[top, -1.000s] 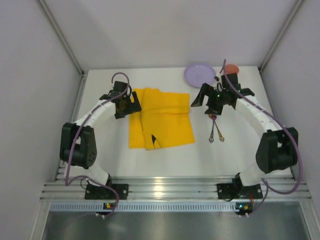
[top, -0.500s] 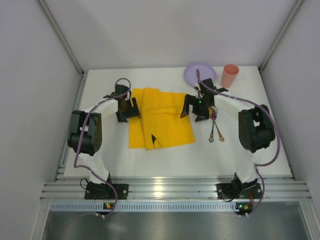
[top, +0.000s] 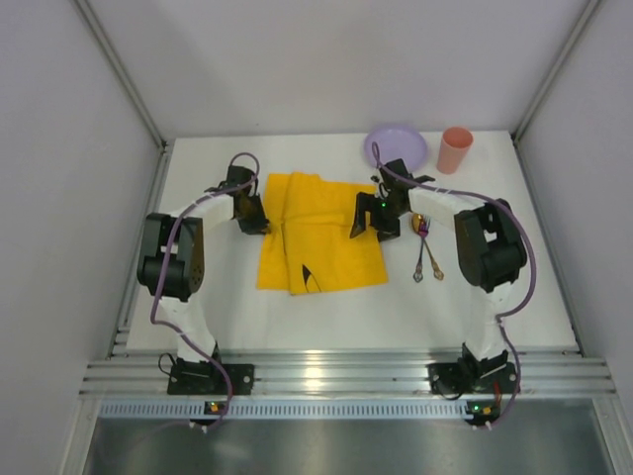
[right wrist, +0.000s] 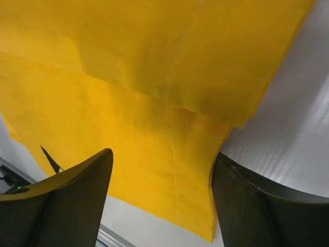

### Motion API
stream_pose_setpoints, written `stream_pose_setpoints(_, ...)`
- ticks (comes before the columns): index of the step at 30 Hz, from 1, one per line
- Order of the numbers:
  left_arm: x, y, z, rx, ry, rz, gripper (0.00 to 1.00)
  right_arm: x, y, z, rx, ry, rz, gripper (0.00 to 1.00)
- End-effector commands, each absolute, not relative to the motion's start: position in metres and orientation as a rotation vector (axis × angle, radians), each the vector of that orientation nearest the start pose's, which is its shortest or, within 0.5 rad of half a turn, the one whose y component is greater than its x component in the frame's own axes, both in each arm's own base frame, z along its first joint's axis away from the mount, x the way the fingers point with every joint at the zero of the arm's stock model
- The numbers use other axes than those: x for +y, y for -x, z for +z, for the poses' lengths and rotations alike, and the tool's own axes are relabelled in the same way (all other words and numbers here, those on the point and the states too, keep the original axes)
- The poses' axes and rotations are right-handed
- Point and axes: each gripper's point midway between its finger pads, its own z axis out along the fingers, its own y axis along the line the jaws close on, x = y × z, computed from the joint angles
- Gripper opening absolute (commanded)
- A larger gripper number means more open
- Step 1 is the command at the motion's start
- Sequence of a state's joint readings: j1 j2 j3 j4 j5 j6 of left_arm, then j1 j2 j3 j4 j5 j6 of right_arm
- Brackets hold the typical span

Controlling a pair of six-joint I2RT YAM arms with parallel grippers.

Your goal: Set the dinner table for one person

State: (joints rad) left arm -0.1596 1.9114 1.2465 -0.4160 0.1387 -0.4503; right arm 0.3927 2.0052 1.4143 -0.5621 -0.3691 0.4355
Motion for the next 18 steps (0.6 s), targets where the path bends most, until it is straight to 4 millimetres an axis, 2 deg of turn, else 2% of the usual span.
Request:
stream_pose_setpoints(1, -0.116, -0.404, 0.011, 2.710, 0.328, -0.429, 0.11, 0.253, -0.371, 0.037, 2.793, 0.127, 0.742, 0.73)
stream_pose_setpoints(2, -0.116, -0.403, 0.010, 2.715, 0.328, -0.432, 0.03, 0.254, -0.371, 0.037, 2.795, 0.127, 0.743, 0.63)
stream_pose_setpoints(3, -0.116, -0.404, 0.011, 2.712, 0.323, -0.432, 0.00, 0.254, -0.371, 0.038, 2.793, 0.130, 0.748, 0.56)
stream_pose_setpoints(4, -0.116, -0.404, 0.012, 2.712, 0.324, -0.430, 0.00, 0.253, -0.370, 0.037, 2.799, 0.128, 0.743, 0.43)
stream_pose_setpoints(6, -0.115, -0.404, 0.013, 2.711, 0.321, -0.424, 0.00, 0.250, -0.369, 0.037, 2.803, 0.127, 0.722, 0.31)
stream_pose_setpoints(7, -0.114, -0.404, 0.016, 2.707, 0.317, -0.424, 0.00, 0.246, -0.367, 0.036, 2.816, 0.121, 0.704, 0.21)
stream_pose_setpoints(11, -0.105, -0.402, 0.022, 2.705, 0.325, -0.403, 0.00, 0.229, -0.362, 0.035, 2.833, 0.083, 0.632, 0.09)
stream_pose_setpoints(14, -0.089, -0.398, 0.030, 2.698, 0.324, -0.350, 0.00, 0.212, -0.361, 0.040, 2.829, 0.032, 0.587, 0.01)
stream_pose_setpoints(18, -0.048, -0.385, 0.039, 2.695, 0.385, -0.221, 0.00, 0.190, -0.360, 0.052, 2.807, -0.020, 0.520, 0.00)
